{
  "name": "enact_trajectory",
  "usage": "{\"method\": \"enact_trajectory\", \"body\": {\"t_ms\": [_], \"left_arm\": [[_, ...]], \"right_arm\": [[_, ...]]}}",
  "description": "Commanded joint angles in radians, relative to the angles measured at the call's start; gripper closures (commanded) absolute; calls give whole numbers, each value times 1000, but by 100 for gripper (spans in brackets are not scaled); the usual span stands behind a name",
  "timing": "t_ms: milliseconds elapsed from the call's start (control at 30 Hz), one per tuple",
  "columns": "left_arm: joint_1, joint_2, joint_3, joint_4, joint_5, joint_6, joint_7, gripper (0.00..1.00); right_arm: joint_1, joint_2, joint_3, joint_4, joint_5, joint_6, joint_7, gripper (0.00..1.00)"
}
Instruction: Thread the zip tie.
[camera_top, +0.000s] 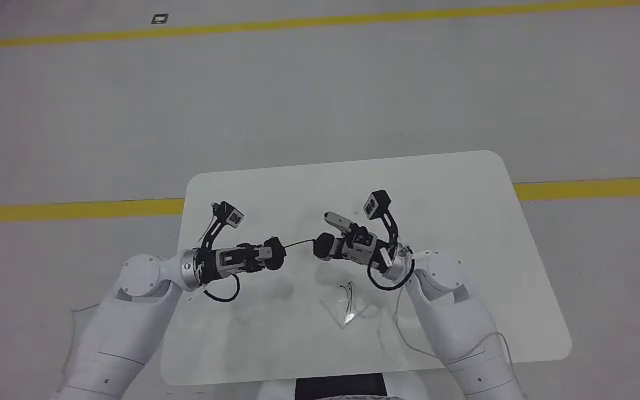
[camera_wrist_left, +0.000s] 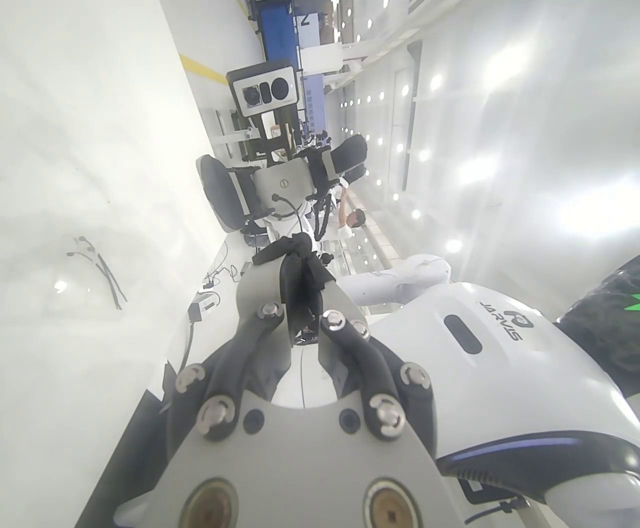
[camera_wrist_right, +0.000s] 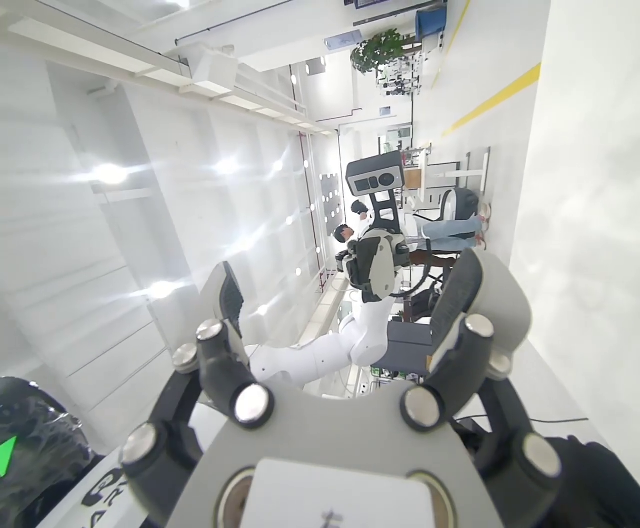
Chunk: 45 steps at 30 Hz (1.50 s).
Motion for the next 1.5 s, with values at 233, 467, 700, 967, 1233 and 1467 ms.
{"method": "enact_trajectory", "body": {"t_ms": [233,467,700,967,1233,1467], "left_arm": [[0,0,0,0,0,0,0,100],[0,0,0,0,0,0,0,100],[0,0,0,0,0,0,0,100],[0,0,0,0,0,0,0,100],[0,0,0,0,0,0,0,100],[0,0,0,0,0,0,0,100]], "right_arm": [[12,17,-4,25,26,-33,42,58],[27,26,-27,50,39,-41,52,69],[43,34,-46,71,61,-50,46,75],[49,44,-59,78,68,-58,38,78],[49,55,-67,74,77,-64,25,88],[50,64,-75,74,89,-74,29,82]]}}
